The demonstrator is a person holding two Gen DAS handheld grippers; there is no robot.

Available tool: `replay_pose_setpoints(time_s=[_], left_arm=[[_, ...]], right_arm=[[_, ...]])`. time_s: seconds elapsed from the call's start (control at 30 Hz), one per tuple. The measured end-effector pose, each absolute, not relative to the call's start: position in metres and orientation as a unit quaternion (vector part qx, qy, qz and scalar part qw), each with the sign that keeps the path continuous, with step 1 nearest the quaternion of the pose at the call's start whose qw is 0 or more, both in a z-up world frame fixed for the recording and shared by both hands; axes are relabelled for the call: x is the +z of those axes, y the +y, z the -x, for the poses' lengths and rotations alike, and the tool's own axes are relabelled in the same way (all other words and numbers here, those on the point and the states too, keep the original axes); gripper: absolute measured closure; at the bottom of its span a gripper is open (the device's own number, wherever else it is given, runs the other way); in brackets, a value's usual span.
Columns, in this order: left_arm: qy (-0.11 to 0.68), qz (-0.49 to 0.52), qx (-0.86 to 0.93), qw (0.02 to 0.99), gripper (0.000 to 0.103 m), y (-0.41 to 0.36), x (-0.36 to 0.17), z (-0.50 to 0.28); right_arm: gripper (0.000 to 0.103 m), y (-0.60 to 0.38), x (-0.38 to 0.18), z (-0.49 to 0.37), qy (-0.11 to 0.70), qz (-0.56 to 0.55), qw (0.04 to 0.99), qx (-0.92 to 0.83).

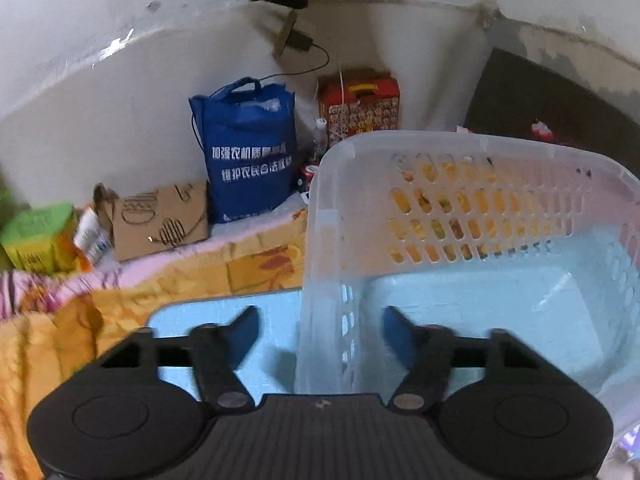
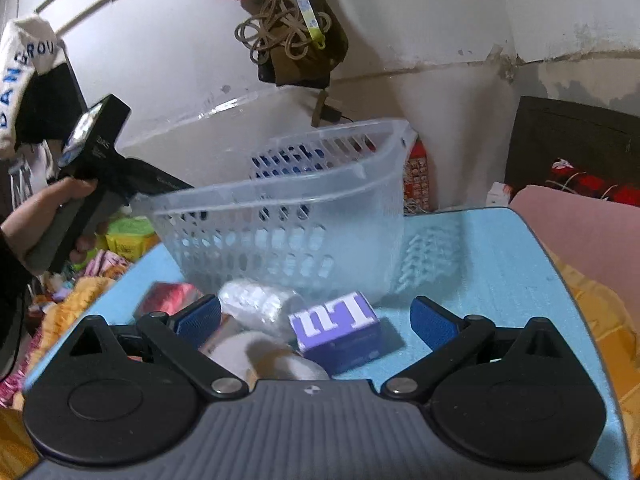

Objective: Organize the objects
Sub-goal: 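Grasp the clear basket rim with the left gripper and pull it closer, then grasp the grey-white plush ball with the right gripper while the left holds the basket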

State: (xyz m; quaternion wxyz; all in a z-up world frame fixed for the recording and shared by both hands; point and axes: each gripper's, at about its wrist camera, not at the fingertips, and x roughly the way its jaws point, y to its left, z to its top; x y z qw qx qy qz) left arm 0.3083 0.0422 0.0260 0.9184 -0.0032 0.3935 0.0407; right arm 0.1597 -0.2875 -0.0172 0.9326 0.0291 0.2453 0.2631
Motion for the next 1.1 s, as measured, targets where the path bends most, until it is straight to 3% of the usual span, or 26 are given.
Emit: replay_pose_setpoints(time_s=[0.07,0.27,0.73,0.83,0.87,1.1], left_arm=[[0.397,0.025,0.03,0.917,0.067,0.047,0.024,-0.306],[0.384,0.017,0.03,0.923,0.083,0.036,0.022,-0.294],[0.369,0.008,0.041,0.929,0.08,0.029,0.024,-0.286],[0.368,0.007,0.042,0.929,0.08,0.028,0.025,-0.285],[0.367,0.007,0.042,0.929,0.08,0.028,0.024,-0.285],[0.363,0.007,0.048,0.931,0.078,0.026,0.026,-0.284]], right_arm=[[0.0,-0.289,-0.019,-0.156,0.246,-0.027,0.931,0.269],[0.004,-0.285,-0.025,-0.136,0.243,-0.014,0.926,0.29],[0.005,-0.247,-0.045,-0.142,0.296,0.048,0.911,0.283],[0.011,-0.244,-0.048,-0.144,0.305,0.049,0.906,0.289],[0.017,-0.243,-0.048,-0.143,0.302,0.053,0.908,0.285],[0.019,-0.261,-0.043,-0.123,0.276,0.038,0.917,0.287]])
